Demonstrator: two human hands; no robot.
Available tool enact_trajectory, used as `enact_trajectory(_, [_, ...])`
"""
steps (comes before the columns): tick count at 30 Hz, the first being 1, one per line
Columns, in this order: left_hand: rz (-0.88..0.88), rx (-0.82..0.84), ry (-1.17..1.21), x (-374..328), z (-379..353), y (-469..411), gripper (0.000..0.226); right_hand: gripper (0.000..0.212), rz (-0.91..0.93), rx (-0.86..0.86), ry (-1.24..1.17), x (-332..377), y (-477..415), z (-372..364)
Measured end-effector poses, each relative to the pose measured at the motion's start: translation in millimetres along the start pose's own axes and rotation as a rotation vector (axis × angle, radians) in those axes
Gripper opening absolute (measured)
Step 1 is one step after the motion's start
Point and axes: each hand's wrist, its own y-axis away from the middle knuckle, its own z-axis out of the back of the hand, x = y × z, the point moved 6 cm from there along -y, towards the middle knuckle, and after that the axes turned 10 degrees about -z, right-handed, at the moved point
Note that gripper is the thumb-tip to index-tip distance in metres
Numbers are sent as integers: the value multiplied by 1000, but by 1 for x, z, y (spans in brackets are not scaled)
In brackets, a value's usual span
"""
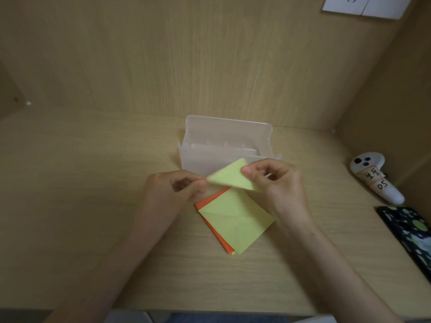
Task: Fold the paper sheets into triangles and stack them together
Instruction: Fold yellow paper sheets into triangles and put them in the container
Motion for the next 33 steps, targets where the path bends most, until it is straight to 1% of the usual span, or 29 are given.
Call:
enact_trajectory(2, [20, -7, -25, 8, 12, 4, 19, 8, 8, -67, -9, 8, -5, 19])
enact_trajectory(5, [15, -38, -20, 5, 17, 0, 14, 9, 91, -30, 65, 30, -10, 21])
enact_trajectory(8, [4, -31, -19, -2, 6, -8, 15, 7, 136, -21, 35, 53, -28, 14])
enact_trajectory(11, [-24, 61, -156, 3, -8, -9, 15, 9, 83, 9, 81, 65, -65, 9])
enact_trajectory(13, [-65, 145, -202, 9, -19, -7, 9, 15, 16, 38, 148, 61, -91, 0])
enact_trajectory(14, [-82, 186, -211, 10, -24, -5, 12, 19, -8, 36, 197, 56, -102, -5])
enact_trajectory(16, [-98, 249, -249, 15, -31, -3, 29, 23, -67, 69, 363, 43, -118, -20])
enact_trajectory(18, [-105, 315, -302, 17, -36, -2, 41, 20, -175, 177, 527, 27, -123, -35])
enact_trajectory(19, [-111, 339, -319, 17, -38, -2, 43, 15, -222, 221, 591, 20, -122, -40])
enact_trajectory(20, [-128, 350, -326, 19, -39, -1, 44, 11, -256, 256, 650, 15, -122, -44])
enact_trajectory(23, [-186, 332, -322, 23, -40, -2, 40, 29, -318, 359, 832, 2, -123, -55])
enact_trajectory(25, [-203, 317, -312, 24, -41, -2, 38, 37, -337, 387, 957, -2, -125, -57])
enact_trajectory(27, [-210, 293, -307, 24, -41, -2, 37, 35, -346, 402, 1068, -2, -125, -57])
enact_trajectory(31, [-197, 285, -302, 26, -40, -1, 34, 17, -321, 446, 1243, 0, -121, -59])
enact_trajectory(33, [-199, 286, -290, 26, -40, -1, 34, 19, -286, 456, 1288, 2, -122, -60])
